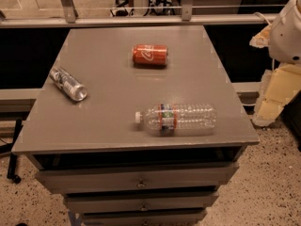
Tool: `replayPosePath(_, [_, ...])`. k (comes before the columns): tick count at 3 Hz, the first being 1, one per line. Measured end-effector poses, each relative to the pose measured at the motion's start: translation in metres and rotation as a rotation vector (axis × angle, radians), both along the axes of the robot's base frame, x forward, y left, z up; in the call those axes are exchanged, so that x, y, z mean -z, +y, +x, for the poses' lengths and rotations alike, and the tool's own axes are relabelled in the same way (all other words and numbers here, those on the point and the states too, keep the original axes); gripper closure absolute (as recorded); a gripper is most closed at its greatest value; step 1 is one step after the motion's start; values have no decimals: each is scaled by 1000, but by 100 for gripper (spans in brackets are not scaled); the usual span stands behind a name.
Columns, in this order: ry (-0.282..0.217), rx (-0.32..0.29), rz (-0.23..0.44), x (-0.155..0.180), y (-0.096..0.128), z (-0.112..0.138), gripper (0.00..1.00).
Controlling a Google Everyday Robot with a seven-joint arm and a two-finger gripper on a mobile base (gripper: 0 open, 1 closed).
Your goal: Place water bottle upright
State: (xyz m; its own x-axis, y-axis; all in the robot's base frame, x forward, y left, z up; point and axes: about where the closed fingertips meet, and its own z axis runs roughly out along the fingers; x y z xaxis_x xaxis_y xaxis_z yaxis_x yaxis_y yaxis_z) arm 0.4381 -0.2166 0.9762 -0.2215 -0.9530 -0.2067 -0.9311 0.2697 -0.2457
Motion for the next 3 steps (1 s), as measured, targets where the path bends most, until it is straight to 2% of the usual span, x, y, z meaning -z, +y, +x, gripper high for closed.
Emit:
replayPosePath(1, [0,0,0,0,0,0,0])
replayPosePath(2, [-20,-18,56,3,10,14,0])
replayPosePath(3, [-30,-66,114,15,47,37,0])
